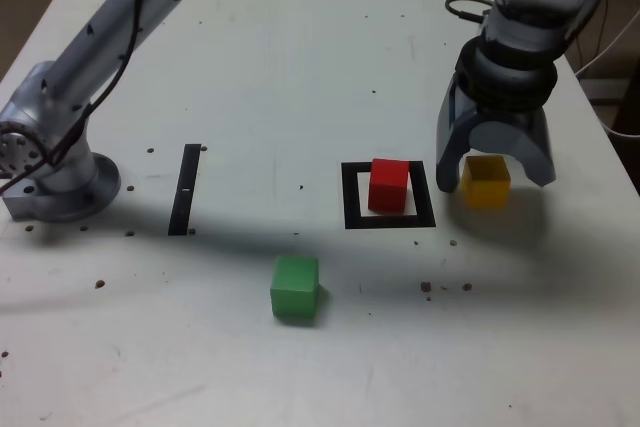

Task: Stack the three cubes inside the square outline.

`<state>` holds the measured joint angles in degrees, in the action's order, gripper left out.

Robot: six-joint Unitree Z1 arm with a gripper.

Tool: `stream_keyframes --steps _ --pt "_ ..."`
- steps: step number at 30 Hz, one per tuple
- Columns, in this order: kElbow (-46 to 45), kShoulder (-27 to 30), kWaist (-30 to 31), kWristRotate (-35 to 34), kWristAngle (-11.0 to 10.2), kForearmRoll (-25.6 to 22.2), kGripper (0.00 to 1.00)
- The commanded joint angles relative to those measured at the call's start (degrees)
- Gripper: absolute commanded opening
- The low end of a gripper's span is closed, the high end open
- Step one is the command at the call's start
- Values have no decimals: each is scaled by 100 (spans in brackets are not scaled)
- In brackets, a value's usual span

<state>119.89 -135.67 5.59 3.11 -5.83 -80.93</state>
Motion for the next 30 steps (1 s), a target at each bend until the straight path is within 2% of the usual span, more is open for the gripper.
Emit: stream_keyframes --steps 1,12,21,30 --pt "-15 -37 -5 6 12 4 79" --pt "-79 -74 -5 -75 -27 244 44" --pt "-134 -60 -5 -87 12 418 31" --pt "196 -22 -21 -83 81 -33 23"
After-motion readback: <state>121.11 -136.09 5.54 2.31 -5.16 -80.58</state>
